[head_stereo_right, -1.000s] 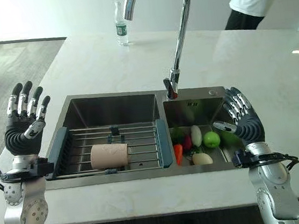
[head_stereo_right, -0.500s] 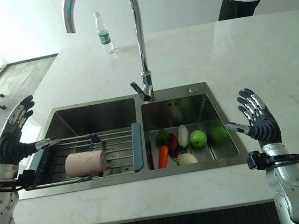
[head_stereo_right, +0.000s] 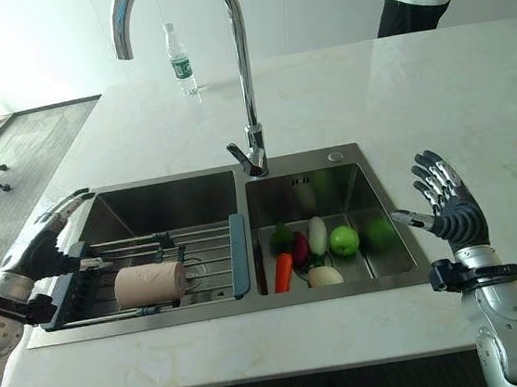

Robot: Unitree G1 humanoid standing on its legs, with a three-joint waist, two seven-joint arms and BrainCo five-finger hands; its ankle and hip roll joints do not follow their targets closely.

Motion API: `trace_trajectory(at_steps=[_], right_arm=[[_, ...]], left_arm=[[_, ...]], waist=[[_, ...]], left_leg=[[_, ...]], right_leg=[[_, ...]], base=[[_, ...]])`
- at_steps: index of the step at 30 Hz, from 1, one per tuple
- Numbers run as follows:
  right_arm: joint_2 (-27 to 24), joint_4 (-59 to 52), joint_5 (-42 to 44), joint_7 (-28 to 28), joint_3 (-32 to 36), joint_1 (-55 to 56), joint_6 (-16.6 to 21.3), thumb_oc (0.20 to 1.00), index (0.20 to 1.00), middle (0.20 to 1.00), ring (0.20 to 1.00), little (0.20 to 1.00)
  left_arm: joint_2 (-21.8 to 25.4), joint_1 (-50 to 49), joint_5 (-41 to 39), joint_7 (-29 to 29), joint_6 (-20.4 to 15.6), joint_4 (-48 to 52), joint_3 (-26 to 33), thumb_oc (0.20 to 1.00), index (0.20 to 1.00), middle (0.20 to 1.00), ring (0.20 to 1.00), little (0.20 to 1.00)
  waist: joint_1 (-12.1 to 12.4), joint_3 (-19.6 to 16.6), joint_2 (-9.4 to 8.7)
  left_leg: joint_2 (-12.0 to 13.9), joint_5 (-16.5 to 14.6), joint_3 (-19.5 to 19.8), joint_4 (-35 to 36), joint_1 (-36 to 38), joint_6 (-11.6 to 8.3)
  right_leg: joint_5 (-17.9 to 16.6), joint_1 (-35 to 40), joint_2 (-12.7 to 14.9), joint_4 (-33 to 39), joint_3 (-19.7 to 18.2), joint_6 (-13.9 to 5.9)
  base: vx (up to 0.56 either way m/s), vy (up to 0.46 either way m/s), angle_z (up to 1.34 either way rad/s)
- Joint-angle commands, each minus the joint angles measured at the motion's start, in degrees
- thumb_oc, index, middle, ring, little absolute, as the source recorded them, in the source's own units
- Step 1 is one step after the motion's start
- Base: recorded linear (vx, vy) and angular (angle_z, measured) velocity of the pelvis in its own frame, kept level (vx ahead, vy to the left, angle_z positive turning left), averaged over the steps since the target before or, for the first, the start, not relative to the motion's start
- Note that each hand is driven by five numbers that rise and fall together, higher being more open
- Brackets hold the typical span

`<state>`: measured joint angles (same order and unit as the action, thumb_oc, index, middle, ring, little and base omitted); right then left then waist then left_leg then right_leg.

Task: Place the dishes in the dishwasher.

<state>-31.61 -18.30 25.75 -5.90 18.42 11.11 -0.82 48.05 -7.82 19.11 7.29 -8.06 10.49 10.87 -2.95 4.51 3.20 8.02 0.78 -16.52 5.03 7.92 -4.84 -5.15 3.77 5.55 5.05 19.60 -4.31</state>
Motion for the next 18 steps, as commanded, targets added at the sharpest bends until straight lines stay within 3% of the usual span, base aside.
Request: trace_trajectory(at_steps=[1,5,18], right_arm=[[-1.5,0.2,1.2,-1.0,0.3,-5.4,3.9,1.000,1.000,1.000,1.000,1.000],[-2.6,0.3,1.3,-1.2,-0.3,-7.0,3.8,1.000,1.000,1.000,1.000,1.000],[-2.5,0.6,0.3,-1.4,-0.4,-7.8,5.0,1.000,1.000,1.000,1.000,1.000]], left_arm=[[3.2,5.5,0.4,0.7,0.6,-1.1,-0.1,1.000,1.000,1.000,1.000,1.000],[3.6,8.3,2.2,1.5,2.5,-3.7,-3.7,1.000,1.000,1.000,1.000,1.000],[2.0,8.7,3.9,3.4,5.2,-8.8,-7.5,1.000,1.000,1.000,1.000,1.000]], waist=[[-1.4,-0.9,-1.54],[-1.8,-1.1,-1.67],[-2.2,-1.1,-1.66]], left_leg=[[2.8,-0.7,-0.5,0.0,-0.9,-2.45],[2.9,-0.8,-0.9,0.0,-0.6,-2.33],[3.0,-1.1,-1.8,0.0,0.0,-2.11]], right_leg=[[5.7,4.2,5.0,0.0,0.4,-6.04],[5.7,4.3,5.0,0.0,0.2,-6.15],[5.8,4.4,4.7,0.0,-0.8,-6.12]], base=[[0.00,0.038,-0.01],[0.00,0.006,-0.02],[0.01,0.002,-0.04]])
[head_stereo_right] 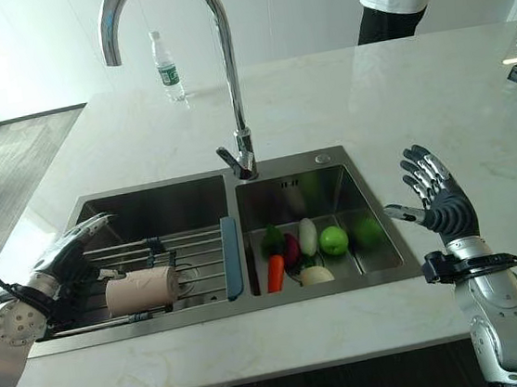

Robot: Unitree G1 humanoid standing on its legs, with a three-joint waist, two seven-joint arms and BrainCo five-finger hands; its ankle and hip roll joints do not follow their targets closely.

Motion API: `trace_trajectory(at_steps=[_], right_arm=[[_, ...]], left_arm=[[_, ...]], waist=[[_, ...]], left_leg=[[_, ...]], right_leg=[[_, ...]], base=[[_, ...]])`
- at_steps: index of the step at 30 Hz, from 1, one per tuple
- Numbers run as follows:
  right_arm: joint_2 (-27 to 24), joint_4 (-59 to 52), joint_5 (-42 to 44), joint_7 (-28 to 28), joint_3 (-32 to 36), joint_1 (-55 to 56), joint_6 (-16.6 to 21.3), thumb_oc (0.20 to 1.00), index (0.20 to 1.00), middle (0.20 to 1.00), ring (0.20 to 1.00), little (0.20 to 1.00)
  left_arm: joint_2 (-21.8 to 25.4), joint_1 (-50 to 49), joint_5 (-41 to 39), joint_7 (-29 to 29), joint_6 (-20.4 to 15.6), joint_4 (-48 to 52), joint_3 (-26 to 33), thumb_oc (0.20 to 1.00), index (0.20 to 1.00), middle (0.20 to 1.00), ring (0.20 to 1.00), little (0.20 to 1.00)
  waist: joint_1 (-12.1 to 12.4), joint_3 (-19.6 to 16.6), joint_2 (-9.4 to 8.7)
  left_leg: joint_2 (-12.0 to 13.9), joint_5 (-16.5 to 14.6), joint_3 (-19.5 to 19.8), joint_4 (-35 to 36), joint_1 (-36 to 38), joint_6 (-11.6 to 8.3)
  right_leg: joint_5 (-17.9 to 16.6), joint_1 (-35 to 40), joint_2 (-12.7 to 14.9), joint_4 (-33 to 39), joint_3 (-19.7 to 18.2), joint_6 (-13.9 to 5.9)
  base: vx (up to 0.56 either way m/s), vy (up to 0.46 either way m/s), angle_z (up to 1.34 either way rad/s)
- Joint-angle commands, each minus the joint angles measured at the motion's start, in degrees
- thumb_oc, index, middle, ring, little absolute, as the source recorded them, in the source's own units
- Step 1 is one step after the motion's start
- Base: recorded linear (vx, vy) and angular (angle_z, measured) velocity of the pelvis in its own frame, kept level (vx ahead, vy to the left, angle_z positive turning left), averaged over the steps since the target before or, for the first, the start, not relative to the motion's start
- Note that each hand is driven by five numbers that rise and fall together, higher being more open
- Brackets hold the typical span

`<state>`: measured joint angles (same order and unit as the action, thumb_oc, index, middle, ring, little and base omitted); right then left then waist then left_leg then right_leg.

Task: Place the dishes in the dishwasher.

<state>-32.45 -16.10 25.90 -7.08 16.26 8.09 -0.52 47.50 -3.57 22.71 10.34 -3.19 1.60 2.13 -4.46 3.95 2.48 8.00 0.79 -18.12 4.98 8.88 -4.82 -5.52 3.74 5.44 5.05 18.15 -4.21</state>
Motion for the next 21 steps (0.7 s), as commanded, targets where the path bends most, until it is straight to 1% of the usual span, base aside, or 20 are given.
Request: trace_trajectory(at_steps=[1,10,17,21], right_arm=[[-1.6,-1.8,0.3,-0.1,2.1,-4.6,4.8,1.000,1.000,1.000,1.000,1.000],[-1.3,-1.4,0.2,-0.6,3.1,-3.7,5.5,1.000,1.000,1.000,1.000,1.000],[-1.5,-1.4,0.2,-0.5,3.2,-3.7,5.6,1.000,1.000,1.000,1.000,1.000],[-1.2,-1.6,0.1,-0.6,2.9,-3.9,5.7,1.000,1.000,1.000,1.000,1.000]], left_arm=[[2.5,3.9,0.5,0.8,0.4,-0.1,1.2,1.000,1.000,1.000,1.000,1.000],[2.3,0.8,2.2,4.7,-0.8,-0.9,1.3,1.000,1.000,1.000,1.000,1.000],[1.9,0.5,3.1,4.9,-1.0,-1.9,0.6,1.000,1.000,1.000,1.000,1.000],[1.5,0.6,4.0,4.1,-0.9,-3.2,0.1,1.000,1.000,1.000,1.000,1.000]], waist=[[-0.7,-0.5,-0.97],[-0.5,-0.3,-0.98],[-0.5,-0.2,-1.16],[-0.7,-0.2,-1.16]], left_leg=[[2.9,-1.1,-0.3,0.0,-0.9,-2.12],[2.9,-1.2,-0.3,0.0,-0.8,-2.03],[3.0,-1.2,-0.6,0.0,-0.6,-2.03],[3.0,-1.2,-0.7,0.0,-0.6,-2.04]], right_leg=[[6.1,4.4,4.8,-0.1,0.6,-6.24],[6.1,4.4,4.7,-0.1,0.4,-6.19],[6.0,4.4,4.7,-0.1,0.4,-6.22],[6.0,4.4,4.7,-0.1,0.3,-6.18]], base=[[0.02,-0.018,-0.05],[0.00,-0.003,-0.01],[0.00,0.000,0.00],[0.00,0.000,0.00]])
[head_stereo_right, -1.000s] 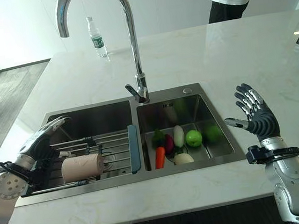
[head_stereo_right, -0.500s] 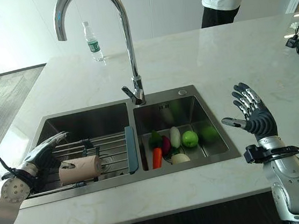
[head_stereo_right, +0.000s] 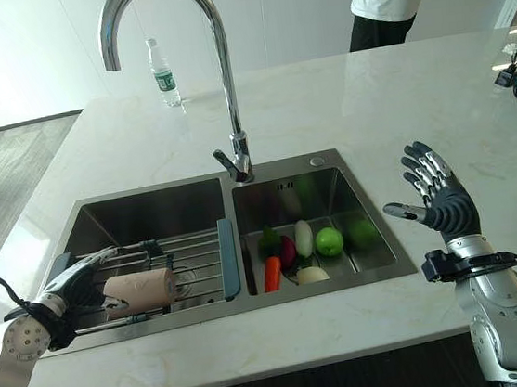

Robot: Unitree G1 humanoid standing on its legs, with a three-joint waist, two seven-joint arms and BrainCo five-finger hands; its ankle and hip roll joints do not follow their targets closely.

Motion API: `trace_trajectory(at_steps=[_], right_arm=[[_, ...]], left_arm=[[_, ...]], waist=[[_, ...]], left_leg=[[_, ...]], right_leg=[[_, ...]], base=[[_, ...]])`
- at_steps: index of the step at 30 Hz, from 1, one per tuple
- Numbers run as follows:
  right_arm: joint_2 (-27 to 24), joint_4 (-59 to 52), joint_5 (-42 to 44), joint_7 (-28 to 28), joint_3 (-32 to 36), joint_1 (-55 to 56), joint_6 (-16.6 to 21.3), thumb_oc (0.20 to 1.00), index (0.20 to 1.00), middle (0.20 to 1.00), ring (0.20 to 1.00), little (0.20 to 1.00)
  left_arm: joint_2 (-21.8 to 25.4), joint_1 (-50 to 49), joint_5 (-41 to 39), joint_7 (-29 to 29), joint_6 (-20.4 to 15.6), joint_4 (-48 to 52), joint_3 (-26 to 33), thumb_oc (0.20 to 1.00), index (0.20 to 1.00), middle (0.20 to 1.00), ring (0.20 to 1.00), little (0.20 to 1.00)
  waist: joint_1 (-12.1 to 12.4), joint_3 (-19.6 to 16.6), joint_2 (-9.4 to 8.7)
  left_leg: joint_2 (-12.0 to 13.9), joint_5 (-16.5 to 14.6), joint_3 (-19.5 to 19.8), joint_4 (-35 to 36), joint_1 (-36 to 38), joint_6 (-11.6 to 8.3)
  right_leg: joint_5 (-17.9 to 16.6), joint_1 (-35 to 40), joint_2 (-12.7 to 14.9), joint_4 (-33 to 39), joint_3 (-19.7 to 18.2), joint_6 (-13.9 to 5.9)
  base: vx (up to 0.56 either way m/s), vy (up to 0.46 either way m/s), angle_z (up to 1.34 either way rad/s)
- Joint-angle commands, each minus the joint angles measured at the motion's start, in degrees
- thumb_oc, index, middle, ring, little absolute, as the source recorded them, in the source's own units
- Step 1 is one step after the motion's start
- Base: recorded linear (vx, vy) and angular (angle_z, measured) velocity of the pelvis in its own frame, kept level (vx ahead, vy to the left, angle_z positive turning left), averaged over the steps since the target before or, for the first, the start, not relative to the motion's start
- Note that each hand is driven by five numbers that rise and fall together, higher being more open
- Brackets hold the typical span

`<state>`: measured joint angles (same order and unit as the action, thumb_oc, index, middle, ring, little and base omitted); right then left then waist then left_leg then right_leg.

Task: Place the dishes in the dishwasher.

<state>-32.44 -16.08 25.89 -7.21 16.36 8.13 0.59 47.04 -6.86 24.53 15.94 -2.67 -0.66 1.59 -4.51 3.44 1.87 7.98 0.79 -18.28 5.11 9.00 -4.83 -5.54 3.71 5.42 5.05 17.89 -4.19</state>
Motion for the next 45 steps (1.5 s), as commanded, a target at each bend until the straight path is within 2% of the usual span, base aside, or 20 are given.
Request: trace_trajectory(at_steps=[1,10,45], right_arm=[[-1.2,-1.5,-0.1,-0.4,2.5,-4.1,4.6,1.000,1.000,1.000,1.000,1.000],[-1.6,-1.0,-0.2,-1.0,2.2,-4.4,4.8,1.000,1.000,1.000,1.000,1.000],[-1.6,-1.0,-1.6,-2.2,2.2,-4.4,3.7,1.000,1.000,1.000,1.000,1.000]], left_arm=[[2.0,4.1,2.2,-1.7,-1.3,-1.4,0.2,1.000,1.000,1.000,1.000,1.000],[2.0,5.8,4.3,-3.1,-0.7,-5.5,-1.9,1.000,1.000,1.000,1.000,1.000],[0.6,6.7,6.5,-3.4,1.8,-12.8,-4.1,1.000,1.000,1.000,1.000,1.000]], waist=[[-0.6,0.3,-0.53],[-1.3,0.1,-0.59],[-2.2,-0.2,-0.61]], left_leg=[[3.0,-1.2,-0.6,-0.1,-0.7,-2.03],[3.1,-1.2,-1.0,-0.1,-0.5,-2.04],[3.1,-1.2,-2.0,-0.1,-0.2,-1.96]], right_leg=[[6.1,4.4,4.7,-0.1,0.6,-6.19],[6.0,4.3,4.5,-0.1,0.0,-6.20],[5.8,3.9,4.4,-0.1,-1.2,-6.24]], base=[[0.00,0.000,0.00],[0.00,0.000,-0.02],[0.00,0.000,-0.01]])
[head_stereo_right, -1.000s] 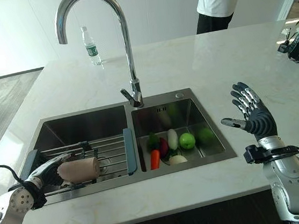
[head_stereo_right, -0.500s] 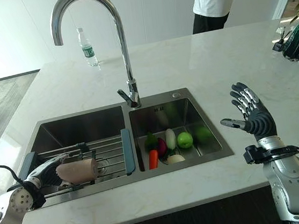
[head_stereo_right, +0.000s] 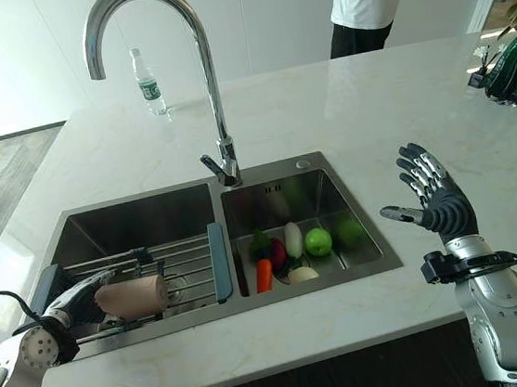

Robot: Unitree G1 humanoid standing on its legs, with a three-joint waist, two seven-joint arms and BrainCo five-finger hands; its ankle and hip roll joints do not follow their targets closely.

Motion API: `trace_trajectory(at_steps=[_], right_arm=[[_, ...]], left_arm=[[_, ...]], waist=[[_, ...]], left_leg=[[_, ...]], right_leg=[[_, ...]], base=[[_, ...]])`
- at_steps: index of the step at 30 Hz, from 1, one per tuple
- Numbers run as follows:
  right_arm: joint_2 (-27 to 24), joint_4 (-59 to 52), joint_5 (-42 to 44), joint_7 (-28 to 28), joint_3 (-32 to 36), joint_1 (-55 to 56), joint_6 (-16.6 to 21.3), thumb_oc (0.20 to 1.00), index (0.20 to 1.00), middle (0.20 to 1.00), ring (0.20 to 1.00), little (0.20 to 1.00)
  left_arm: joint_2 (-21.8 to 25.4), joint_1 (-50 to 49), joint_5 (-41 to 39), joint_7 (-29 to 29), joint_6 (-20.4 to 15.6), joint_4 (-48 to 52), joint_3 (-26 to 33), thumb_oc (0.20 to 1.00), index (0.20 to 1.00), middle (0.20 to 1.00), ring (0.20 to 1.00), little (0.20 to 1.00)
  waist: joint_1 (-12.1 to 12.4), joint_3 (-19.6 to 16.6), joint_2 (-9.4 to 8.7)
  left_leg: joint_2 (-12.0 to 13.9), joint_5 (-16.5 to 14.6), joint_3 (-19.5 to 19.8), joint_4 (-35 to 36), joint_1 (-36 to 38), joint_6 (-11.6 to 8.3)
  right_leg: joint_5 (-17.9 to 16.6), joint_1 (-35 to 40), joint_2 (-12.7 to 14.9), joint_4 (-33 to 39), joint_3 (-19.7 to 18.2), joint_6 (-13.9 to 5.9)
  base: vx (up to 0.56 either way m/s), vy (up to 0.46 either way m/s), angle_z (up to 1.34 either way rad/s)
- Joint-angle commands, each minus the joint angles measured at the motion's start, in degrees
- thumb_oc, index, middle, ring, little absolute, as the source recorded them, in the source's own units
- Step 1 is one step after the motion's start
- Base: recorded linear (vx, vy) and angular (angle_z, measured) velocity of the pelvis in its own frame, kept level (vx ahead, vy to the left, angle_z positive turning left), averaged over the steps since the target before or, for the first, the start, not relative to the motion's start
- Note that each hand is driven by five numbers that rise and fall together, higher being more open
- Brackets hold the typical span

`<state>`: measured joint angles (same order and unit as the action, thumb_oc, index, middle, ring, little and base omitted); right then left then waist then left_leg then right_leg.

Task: Place the dishes in the dishwasher.

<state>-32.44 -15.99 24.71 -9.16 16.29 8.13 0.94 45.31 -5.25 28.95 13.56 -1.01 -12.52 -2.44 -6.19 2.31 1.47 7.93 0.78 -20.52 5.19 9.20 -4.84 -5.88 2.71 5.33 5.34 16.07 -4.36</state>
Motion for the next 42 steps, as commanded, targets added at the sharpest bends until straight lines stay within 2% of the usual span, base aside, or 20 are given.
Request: trace_trajectory(at_steps=[1,20,21,22,23,25,27,32,36,37,42], right_arm=[[-1.7,-1.1,-0.5,-0.3,2.3,-4.5,3.3,1.000,1.000,1.000,1.000,1.000],[-2.6,-0.7,0.0,-1.7,2.7,-4.7,2.9,1.000,1.000,1.000,1.000,1.000],[-2.6,-0.7,0.0,-1.7,2.7,-4.7,2.9,1.000,1.000,1.000,1.000,1.000],[-2.7,-0.7,0.0,-1.7,2.6,-4.9,2.8,1.000,1.000,1.000,1.000,1.000],[-2.8,-0.9,0.2,-1.7,2.7,-4.9,2.5,1.000,1.000,1.000,1.000,1.000],[-2.9,-1.0,0.1,-1.4,2.5,-5.1,2.2,1.000,1.000,1.000,1.000,1.000],[-2.9,-1.1,0.1,-1.2,2.3,-5.2,2.1,1.000,1.000,1.000,1.000,1.000],[-3.0,-0.7,0.3,-1.5,2.7,-4.9,2.6,1.000,1.000,1.000,1.000,1.000],[-2.9,-0.1,0.5,-1.5,2.6,-4.5,3.6,1.000,1.000,1.000,1.000,1.000],[-2.7,-0.1,0.4,-1.7,2.7,-4.2,3.7,1.000,1.000,1.000,1.000,1.000],[-2.2,0.4,0.3,-1.4,2.9,-3.5,5.0,1.000,1.000,1.000,1.000,1.000]], left_arm=[[2.2,5.2,2.3,-1.2,0.1,-1.5,-0.3,1.000,1.000,1.000,1.000,1.000],[1.2,7.2,3.1,-1.9,1.1,-6.9,-2.8,1.000,1.000,1.000,1.000,1.000],[1.2,7.2,3.5,-1.7,1.3,-7.0,-2.8,0.862,0.862,0.862,0.862,0.862],[1.2,7.3,4.0,-1.9,1.8,-7.3,-3.3,0.432,0.432,0.432,0.432,0.432],[1.4,7.6,4.4,-1.7,2.5,-8.0,-3.6,0.200,0.200,0.200,0.200,0.200],[1.5,7.4,5.5,-1.2,4.0,-8.5,-3.9,0.200,0.200,0.200,0.200,0.200],[1.3,7.4,7.0,0.0,3.9,-9.1,-4.3,0.200,0.200,0.200,0.200,0.200],[2.2,6.9,7.2,-3.7,1.4,-8.4,-3.1,0.200,0.200,0.200,0.200,0.200],[3.2,6.9,5.1,-7.0,-1.6,-7.9,-2.2,0.200,0.200,0.200,0.200,0.200],[3.4,6.9,5.1,-8.7,-3.2,-7.8,-1.7,0.200,0.200,0.200,0.200,0.200],[4.7,5.5,-1.1,-13.3,-6.9,-5.2,2.8,0.200,0.200,0.200,0.200,0.200]], waist=[[-0.6,1.0,-0.20],[-1.8,0.9,-0.23],[-1.9,0.9,-0.21],[-1.9,0.8,-0.23],[-1.9,0.8,-0.21],[-1.9,0.8,-0.18],[-1.9,0.8,-0.18],[-1.7,0.8,-0.13],[-1.7,0.7,-0.09],[-1.7,0.8,-0.05],[-1.3,0.8,-0.20]], left_leg=[[3.1,-1.2,0.3,-0.2,-0.4,-1.96],[3.3,-1.2,-1.0,-0.2,0.0,-1.92],[3.4,-1.2,-1.0,-0.2,0.0,-1.92],[3.3,-1.2,-1.0,-0.2,0.0,-1.92],[3.3,-1.2,-1.0,-0.2,-0.1,-1.90],[3.3,-1.1,-0.9,-0.2,-0.1,-1.91],[3.3,-1.1,-0.8,-0.2,-0.1,-1.88],[3.4,-1.2,-0.9,-0.2,0.0,-2.00],[3.3,-1.2,-0.7,-0.2,-0.1,-2.06],[3.2,-1.2,-0.7,-0.2,-0.1,-2.04],[3.2,-1.2,-0.5,-0.2,-0.2,-2.05]], right_leg=[[6.1,4.9,4.4,-0.3,0.5,-6.07],[6.0,4.6,4.3,-0.3,-0.4,-6.06],[6.0,4.6,4.3,-0.3,-0.4,-6.05],[6.0,4.6,4.3,-0.3,-0.4,-6.07],[6.0,4.6,4.3,-0.3,-0.3,-6.09],[6.0,4.6,4.3,-0.3,-0.4,-6.15],[6.0,4.6,4.2,-0.3,-0.4,-6.13],[6.0,4.7,4.3,-0.3,-0.4,-6.23],[5.9,4.7,4.4,-0.3,-0.4,-6.35],[6.0,4.7,4.4,-0.3,-0.4,-6.35],[5.9,4.8,4.5,-0.3,-0.2,-6.31]], base=[[0.00,0.000,0.00],[0.00,0.000,-0.02],[0.00,0.000,0.00],[0.00,0.000,0.00],[0.00,0.000,0.00],[0.00,0.000,0.00],[0.00,0.000,0.00],[0.00,0.000,0.00],[0.00,0.000,0.00],[0.00,0.000,0.00],[0.00,0.000,0.00]])
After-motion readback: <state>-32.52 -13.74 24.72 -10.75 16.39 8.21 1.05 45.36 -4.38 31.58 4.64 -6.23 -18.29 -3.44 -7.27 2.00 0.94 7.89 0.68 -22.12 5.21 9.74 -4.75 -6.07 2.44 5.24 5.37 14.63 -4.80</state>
